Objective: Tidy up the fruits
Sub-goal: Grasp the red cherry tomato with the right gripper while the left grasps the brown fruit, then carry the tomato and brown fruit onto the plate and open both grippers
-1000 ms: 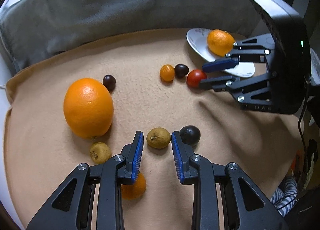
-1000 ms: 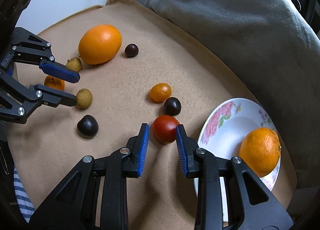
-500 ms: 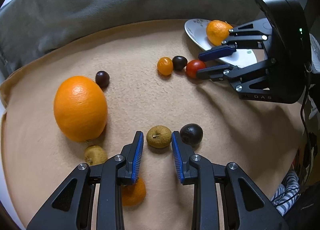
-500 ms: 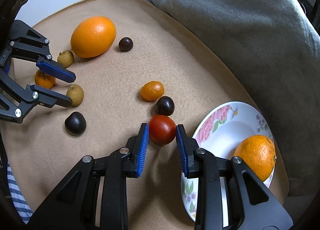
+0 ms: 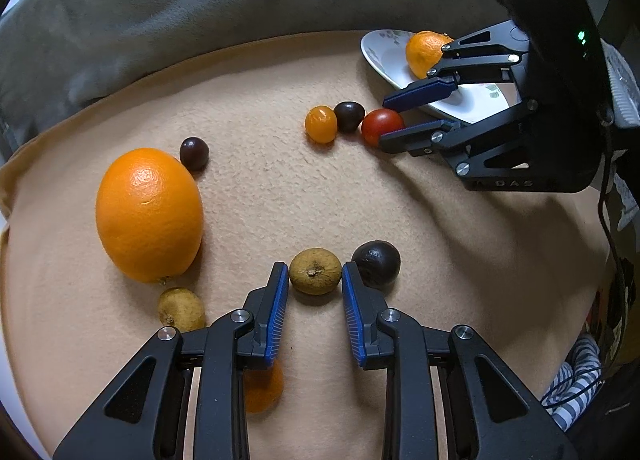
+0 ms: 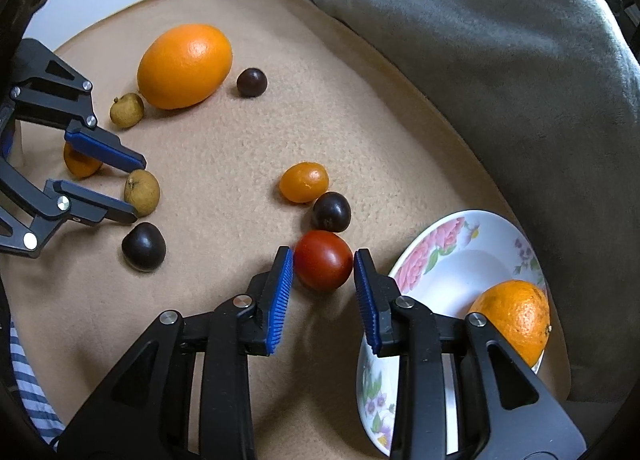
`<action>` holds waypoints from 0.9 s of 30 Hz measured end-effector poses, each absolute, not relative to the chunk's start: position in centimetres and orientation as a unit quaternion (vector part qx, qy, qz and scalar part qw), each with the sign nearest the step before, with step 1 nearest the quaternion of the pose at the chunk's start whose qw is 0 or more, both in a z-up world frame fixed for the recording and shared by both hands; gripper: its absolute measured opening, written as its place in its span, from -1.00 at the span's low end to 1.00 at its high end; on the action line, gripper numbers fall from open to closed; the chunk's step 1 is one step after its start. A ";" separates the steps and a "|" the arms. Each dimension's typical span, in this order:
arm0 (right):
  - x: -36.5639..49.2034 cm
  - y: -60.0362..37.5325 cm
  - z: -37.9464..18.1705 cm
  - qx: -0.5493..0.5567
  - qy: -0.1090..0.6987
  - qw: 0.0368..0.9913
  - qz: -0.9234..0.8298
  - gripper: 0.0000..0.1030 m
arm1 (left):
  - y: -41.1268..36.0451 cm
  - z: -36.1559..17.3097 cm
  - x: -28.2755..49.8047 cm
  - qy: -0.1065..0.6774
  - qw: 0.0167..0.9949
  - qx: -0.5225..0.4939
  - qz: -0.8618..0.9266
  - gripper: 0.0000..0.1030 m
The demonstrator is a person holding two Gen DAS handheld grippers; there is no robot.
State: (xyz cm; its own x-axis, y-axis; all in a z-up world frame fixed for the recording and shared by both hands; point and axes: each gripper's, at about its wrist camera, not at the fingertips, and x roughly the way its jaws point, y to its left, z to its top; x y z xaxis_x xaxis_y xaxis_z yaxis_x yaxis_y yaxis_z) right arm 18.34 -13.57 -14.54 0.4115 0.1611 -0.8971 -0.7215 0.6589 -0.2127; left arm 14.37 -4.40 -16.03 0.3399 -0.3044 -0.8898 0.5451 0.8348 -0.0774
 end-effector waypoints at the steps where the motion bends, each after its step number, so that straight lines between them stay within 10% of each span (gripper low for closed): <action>1: 18.3 -13.6 -14.6 -0.304 0.463 0.784 0.281 -0.37 | -4.4 -16.0 14.4 0.511 0.810 0.117 -0.262 -0.50; 27: 15.0 -17.0 -11.0 -0.242 0.430 0.826 0.273 -0.37 | -2.1 -12.6 12.9 0.472 0.842 0.094 -0.243 -0.50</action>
